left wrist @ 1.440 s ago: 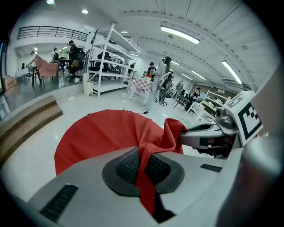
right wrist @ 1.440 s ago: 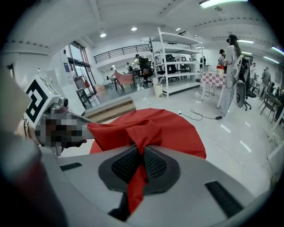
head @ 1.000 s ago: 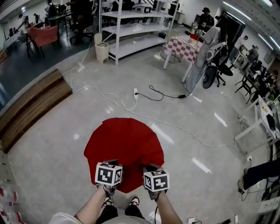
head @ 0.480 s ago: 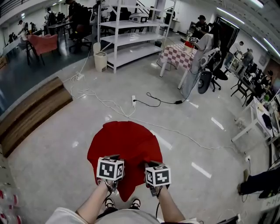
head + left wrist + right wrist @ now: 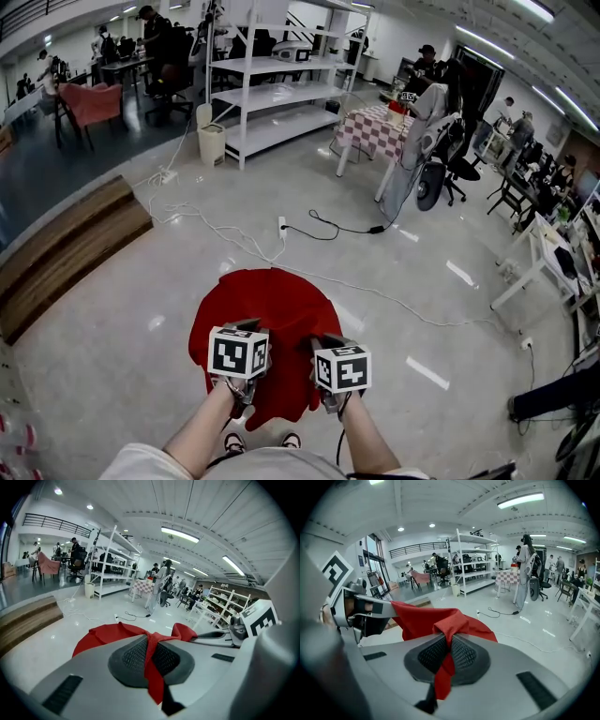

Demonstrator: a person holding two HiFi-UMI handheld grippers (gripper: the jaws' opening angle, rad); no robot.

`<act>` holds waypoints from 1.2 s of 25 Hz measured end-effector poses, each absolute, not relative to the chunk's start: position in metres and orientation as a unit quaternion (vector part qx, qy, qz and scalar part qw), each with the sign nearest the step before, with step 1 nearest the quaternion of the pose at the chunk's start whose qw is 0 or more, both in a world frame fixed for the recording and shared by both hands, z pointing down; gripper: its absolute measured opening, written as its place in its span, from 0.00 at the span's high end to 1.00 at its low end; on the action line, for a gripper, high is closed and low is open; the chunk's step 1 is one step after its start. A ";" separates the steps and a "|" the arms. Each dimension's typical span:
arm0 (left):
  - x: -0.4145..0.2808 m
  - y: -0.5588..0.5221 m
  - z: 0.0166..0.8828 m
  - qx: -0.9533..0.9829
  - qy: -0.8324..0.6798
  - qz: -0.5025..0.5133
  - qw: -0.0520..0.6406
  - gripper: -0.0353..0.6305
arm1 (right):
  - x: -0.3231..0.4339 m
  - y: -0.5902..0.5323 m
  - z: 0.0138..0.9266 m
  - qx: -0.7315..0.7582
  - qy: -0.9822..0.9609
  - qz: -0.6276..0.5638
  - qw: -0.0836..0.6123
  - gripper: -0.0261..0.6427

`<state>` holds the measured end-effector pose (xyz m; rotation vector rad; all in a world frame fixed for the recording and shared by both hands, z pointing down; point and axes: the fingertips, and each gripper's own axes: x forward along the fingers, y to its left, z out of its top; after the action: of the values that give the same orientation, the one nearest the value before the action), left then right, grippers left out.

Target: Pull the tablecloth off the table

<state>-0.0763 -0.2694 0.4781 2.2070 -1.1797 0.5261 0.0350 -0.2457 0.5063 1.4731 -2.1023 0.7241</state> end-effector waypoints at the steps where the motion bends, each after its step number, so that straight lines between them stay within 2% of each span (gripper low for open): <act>1: -0.076 -0.271 0.472 0.829 -0.441 0.192 0.284 0.92 | 0.033 -0.247 0.503 0.538 -0.767 0.262 0.232 0.92; 19: -0.052 -0.286 0.362 0.885 -0.406 0.116 0.197 0.92 | 0.030 -0.256 0.416 0.592 -0.764 0.195 0.167 0.92; 30: -0.031 -0.264 0.341 0.916 -0.346 0.112 0.172 0.92 | 0.045 -0.227 0.403 0.648 -0.722 0.195 0.145 0.92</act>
<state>-0.0305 -0.2639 0.3414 2.5994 -0.9824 0.3168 0.0453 -0.2275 0.4033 1.8661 -2.0805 0.5606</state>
